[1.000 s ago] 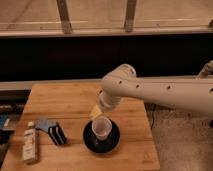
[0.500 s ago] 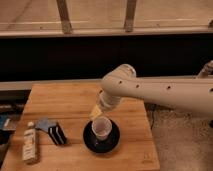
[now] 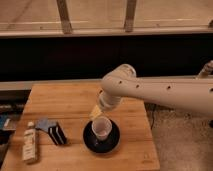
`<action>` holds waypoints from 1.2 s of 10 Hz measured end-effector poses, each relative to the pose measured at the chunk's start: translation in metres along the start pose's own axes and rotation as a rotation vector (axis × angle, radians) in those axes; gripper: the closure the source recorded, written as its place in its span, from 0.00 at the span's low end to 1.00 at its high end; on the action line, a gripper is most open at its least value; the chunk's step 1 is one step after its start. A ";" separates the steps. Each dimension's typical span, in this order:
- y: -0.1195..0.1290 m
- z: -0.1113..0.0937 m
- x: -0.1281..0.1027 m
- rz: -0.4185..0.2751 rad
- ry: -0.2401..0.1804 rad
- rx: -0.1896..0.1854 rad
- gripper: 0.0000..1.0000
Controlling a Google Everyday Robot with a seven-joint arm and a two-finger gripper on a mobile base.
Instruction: Knock the eraser over
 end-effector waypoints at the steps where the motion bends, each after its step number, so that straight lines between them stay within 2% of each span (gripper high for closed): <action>1: 0.000 0.000 0.000 0.000 0.000 0.000 0.46; 3: 0.000 0.000 0.000 0.000 0.000 0.000 0.62; 5: 0.000 0.000 0.000 -0.001 0.001 -0.001 0.86; 6: 0.001 0.001 0.000 -0.001 0.005 -0.002 0.94; 7: 0.004 0.005 0.000 -0.018 0.025 -0.007 0.99; 9: 0.026 0.023 -0.010 -0.076 0.071 -0.032 1.00; 12: 0.087 0.052 -0.036 -0.179 0.159 -0.099 1.00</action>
